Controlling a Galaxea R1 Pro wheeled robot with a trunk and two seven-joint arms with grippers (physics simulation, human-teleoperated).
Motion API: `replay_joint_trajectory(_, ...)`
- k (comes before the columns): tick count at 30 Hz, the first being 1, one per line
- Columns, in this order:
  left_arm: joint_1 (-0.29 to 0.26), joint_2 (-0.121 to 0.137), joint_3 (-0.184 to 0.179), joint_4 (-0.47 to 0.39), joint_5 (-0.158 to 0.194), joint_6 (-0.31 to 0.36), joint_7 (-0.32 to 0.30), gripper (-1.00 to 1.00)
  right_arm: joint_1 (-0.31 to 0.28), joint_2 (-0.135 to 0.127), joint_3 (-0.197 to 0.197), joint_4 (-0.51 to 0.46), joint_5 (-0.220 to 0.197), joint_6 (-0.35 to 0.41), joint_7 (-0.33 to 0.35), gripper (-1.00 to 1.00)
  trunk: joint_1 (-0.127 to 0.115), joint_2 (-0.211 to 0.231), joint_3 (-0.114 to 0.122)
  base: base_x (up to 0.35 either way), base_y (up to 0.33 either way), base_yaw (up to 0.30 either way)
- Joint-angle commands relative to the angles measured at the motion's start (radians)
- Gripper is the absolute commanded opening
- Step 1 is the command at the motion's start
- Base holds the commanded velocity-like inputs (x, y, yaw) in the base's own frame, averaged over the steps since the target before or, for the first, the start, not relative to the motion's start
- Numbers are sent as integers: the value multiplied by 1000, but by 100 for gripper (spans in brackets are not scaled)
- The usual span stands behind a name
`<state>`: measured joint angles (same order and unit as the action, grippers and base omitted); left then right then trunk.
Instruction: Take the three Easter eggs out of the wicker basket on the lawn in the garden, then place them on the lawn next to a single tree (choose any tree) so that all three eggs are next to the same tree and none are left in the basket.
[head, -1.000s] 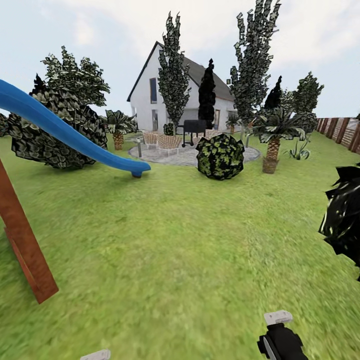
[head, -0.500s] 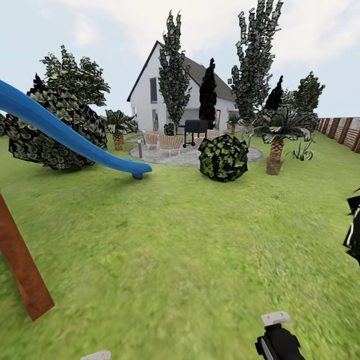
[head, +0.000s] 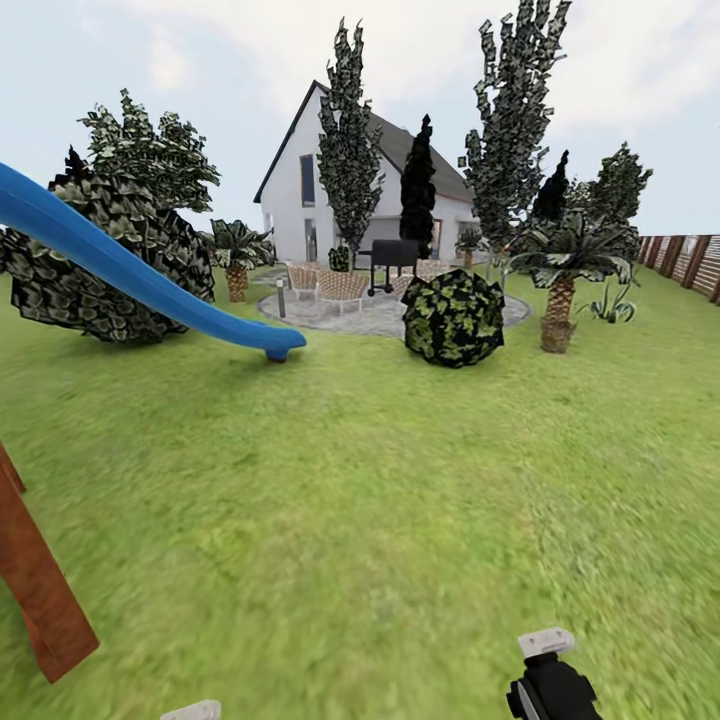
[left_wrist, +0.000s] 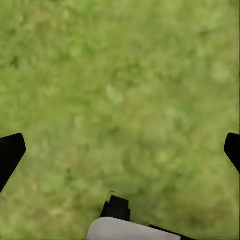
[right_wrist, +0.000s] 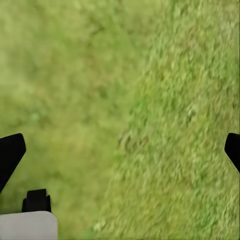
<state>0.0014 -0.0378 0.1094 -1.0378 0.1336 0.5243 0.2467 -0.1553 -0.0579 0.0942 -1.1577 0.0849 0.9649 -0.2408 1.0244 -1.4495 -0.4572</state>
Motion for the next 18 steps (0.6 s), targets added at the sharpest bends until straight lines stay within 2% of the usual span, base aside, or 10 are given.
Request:
replay_joint_trajectory(1, 0, -1, 1, -2, 11, 3, 6, 100, -1, -1, 6, -1, 9, 7, 2, 100, 1, -1, -1, 308, 144, 0)
replay_joint_trajectory(18, 0, 1, 1, -2, 11, 3, 5, 100, -1, 0, 8, -2, 1, 2, 3, 100, 1, -1, -1, 309, 128, 0)
